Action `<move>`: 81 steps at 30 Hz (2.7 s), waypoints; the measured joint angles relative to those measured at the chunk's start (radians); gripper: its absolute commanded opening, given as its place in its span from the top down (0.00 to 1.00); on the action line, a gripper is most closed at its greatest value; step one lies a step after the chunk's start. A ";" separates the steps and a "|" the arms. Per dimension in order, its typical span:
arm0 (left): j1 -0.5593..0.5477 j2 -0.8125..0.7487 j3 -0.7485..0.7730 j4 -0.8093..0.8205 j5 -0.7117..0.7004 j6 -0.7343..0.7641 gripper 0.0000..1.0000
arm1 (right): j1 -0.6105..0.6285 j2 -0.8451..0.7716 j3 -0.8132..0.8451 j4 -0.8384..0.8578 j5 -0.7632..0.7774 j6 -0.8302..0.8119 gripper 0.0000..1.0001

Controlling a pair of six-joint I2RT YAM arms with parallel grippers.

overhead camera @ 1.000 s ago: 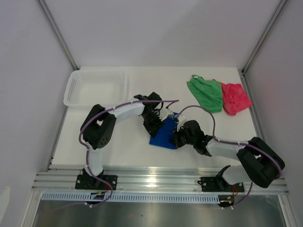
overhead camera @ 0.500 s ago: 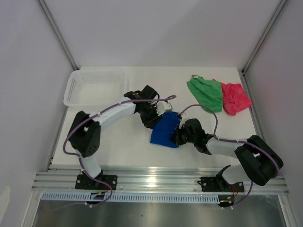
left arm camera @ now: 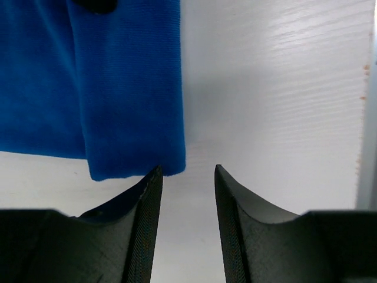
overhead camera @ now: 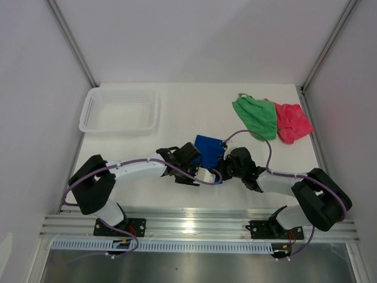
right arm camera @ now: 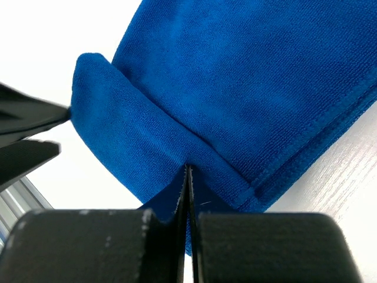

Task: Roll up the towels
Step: Roll the towel

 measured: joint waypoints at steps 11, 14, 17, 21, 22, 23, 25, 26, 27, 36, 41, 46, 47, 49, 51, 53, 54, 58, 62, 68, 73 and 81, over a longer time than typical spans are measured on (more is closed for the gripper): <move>-0.038 0.064 -0.010 0.160 -0.111 0.068 0.55 | -0.011 -0.018 -0.003 -0.003 0.003 0.006 0.99; -0.038 0.072 -0.021 0.190 -0.128 0.087 0.53 | -0.013 -0.022 -0.004 -0.006 0.003 0.006 0.99; -0.038 0.072 -0.041 0.217 -0.146 0.105 0.52 | -0.016 -0.022 -0.004 -0.006 0.003 0.005 0.99; -0.039 0.069 -0.042 0.208 -0.154 0.109 0.52 | -0.019 -0.022 -0.004 -0.010 0.002 0.005 0.99; -0.039 0.060 -0.040 0.191 -0.151 0.104 0.52 | -0.019 -0.023 -0.004 -0.012 0.001 0.005 0.99; -0.039 0.043 -0.040 0.169 -0.146 0.101 0.52 | -0.020 -0.023 -0.004 -0.013 0.001 0.005 0.99; -0.039 0.005 -0.035 0.116 -0.132 0.097 0.51 | -0.021 -0.026 -0.004 -0.018 -0.001 0.005 0.99; -0.038 -0.019 -0.029 0.083 -0.118 0.094 0.51 | -0.022 -0.027 -0.004 -0.020 -0.001 0.005 0.99; -0.038 -0.042 -0.022 0.054 -0.104 0.093 0.50 | -0.023 -0.027 -0.004 -0.022 -0.002 0.005 0.99; -0.038 -0.036 0.070 0.015 -0.038 0.093 0.42 | -0.035 -0.029 -0.004 -0.028 -0.007 -0.005 0.99; -0.038 0.056 0.075 0.045 -0.040 0.096 0.42 | -0.048 -0.029 -0.004 -0.029 -0.014 -0.005 0.99; -0.038 0.099 0.037 0.099 -0.051 0.101 0.41 | -0.053 -0.030 -0.004 -0.030 -0.021 -0.006 0.99; -0.038 0.104 0.032 0.113 -0.060 0.101 0.41 | -0.053 -0.030 -0.004 -0.030 -0.021 -0.006 0.99; -0.038 0.117 0.031 0.137 -0.074 0.101 0.41 | -0.054 -0.031 -0.004 -0.031 -0.021 -0.006 0.99; -0.038 0.127 0.023 0.172 -0.097 0.101 0.41 | -0.056 -0.031 -0.004 -0.031 -0.021 -0.006 0.99; -0.037 0.137 0.002 0.219 -0.126 0.101 0.42 | -0.057 -0.031 -0.004 -0.031 -0.023 -0.006 0.99; -0.038 0.139 -0.006 0.240 -0.139 0.102 0.45 | -0.058 -0.031 -0.004 -0.031 -0.026 -0.006 0.99; -0.038 0.142 -0.030 0.312 -0.187 0.099 0.73 | -0.061 -0.039 -0.004 -0.035 -0.033 -0.010 0.98; -0.038 0.145 -0.037 0.341 -0.219 0.102 0.99 | -0.074 -0.072 -0.003 -0.059 -0.049 -0.032 0.89; -0.009 0.147 0.038 0.201 -0.184 0.064 0.99 | -0.111 -0.182 0.045 -0.180 -0.089 -0.114 0.71; 0.041 0.148 0.151 -0.024 -0.086 0.012 0.99 | -0.189 -0.332 0.098 -0.283 -0.137 -0.174 0.64; 0.115 0.171 0.256 -0.356 0.123 -0.048 0.99 | -0.211 -0.461 0.104 -0.438 -0.215 -0.240 0.58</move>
